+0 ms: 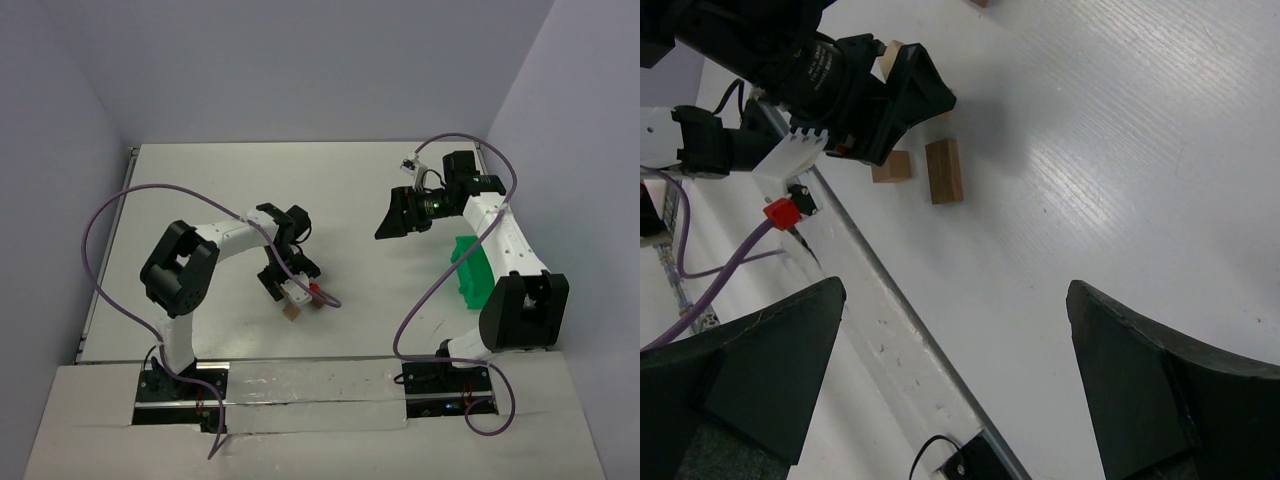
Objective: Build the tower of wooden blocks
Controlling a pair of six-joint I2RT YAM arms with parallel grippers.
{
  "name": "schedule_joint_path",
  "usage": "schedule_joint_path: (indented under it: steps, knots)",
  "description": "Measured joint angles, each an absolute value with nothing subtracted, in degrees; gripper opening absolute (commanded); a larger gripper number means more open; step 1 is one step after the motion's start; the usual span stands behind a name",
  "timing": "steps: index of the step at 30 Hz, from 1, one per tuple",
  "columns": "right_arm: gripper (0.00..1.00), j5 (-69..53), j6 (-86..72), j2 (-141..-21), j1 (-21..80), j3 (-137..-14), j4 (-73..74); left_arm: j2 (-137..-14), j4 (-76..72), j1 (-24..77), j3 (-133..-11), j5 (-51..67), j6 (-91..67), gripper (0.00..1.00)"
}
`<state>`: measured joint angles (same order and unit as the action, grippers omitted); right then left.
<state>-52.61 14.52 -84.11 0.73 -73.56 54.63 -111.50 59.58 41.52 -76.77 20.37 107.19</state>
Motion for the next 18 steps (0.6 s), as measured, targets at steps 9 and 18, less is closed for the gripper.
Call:
schedule_joint_path:
  steps: [9, 18]
  knots:
    - [1.00, -53.06, 14.50, -84.29, 0.73, -73.56, 54.63, -111.50, 58.74, 41.52, -76.31, 20.02, 106.09, 0.56]
    - [1.00, -53.47, 14.17, -84.22, 0.73, -73.56, 54.58, -106.93, 59.88, 42.59, -76.30, 20.62, 103.02, 0.30]
